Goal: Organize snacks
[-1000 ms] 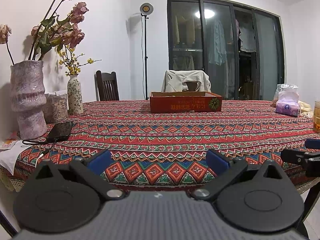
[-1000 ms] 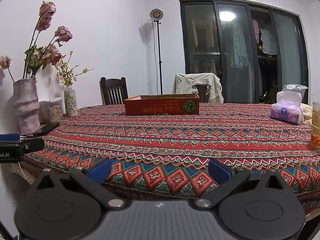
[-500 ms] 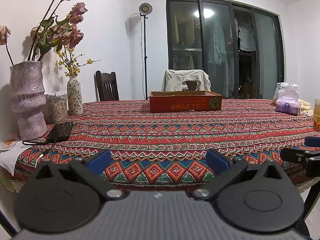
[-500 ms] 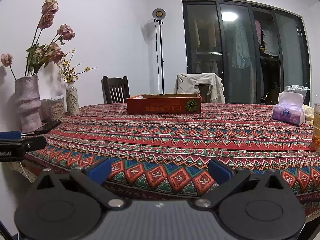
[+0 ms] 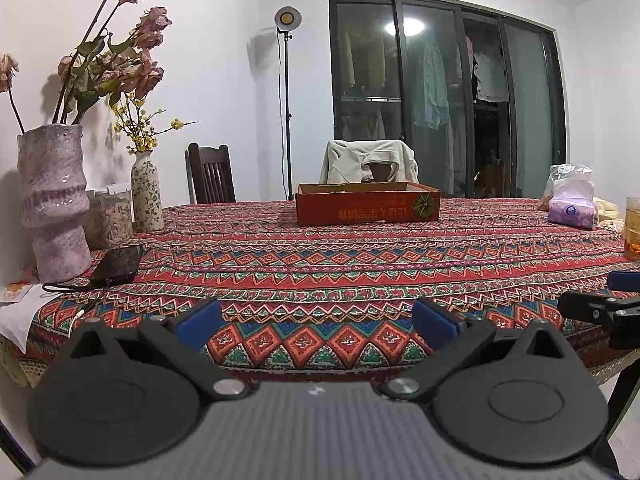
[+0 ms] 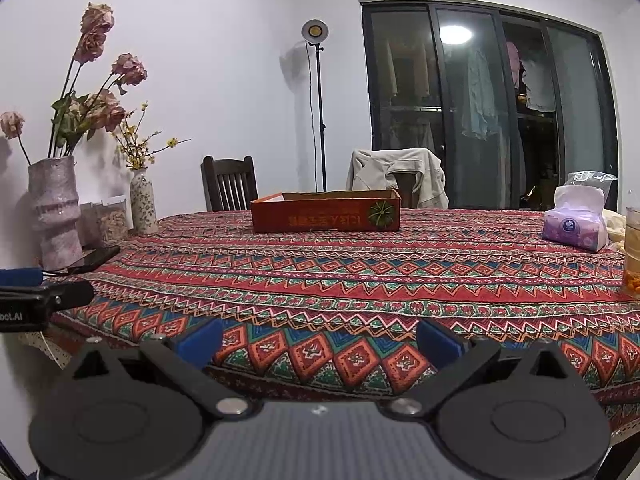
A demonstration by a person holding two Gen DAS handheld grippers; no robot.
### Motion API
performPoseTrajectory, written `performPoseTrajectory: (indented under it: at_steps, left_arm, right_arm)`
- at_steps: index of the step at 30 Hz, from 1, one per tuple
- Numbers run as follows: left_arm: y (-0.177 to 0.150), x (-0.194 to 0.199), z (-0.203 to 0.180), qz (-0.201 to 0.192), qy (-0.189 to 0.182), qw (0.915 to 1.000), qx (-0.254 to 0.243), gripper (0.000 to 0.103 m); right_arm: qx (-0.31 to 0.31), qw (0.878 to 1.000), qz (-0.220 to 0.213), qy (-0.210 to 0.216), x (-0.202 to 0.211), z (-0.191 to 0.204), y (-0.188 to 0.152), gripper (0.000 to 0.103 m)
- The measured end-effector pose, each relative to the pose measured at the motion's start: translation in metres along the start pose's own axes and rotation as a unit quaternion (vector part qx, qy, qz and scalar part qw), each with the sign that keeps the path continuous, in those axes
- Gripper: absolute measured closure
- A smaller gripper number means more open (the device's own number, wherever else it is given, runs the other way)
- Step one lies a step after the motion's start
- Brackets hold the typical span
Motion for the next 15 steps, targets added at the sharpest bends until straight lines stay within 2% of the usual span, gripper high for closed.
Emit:
performPoseTrajectory:
  at_steps: [15]
  left_arm:
    - [-0.0003, 0.0003, -0.002, -0.001, -0.014, 0.9999, 0.008, 0.0]
  right_arm:
    - [0.008, 1.0, 0.0, 0.0, 0.0006, -0.0017, -0.0013, 0.0]
Point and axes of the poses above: each gripper's, at about its wrist camera, not at the fingertips, and x roughly against the way its jaws point, z to its left, y to its top, the point moved 6 cm from there along -x, roughly the way its jaws point, and after that the axes turned 8 degrees about -y, right-handed, at the moved point
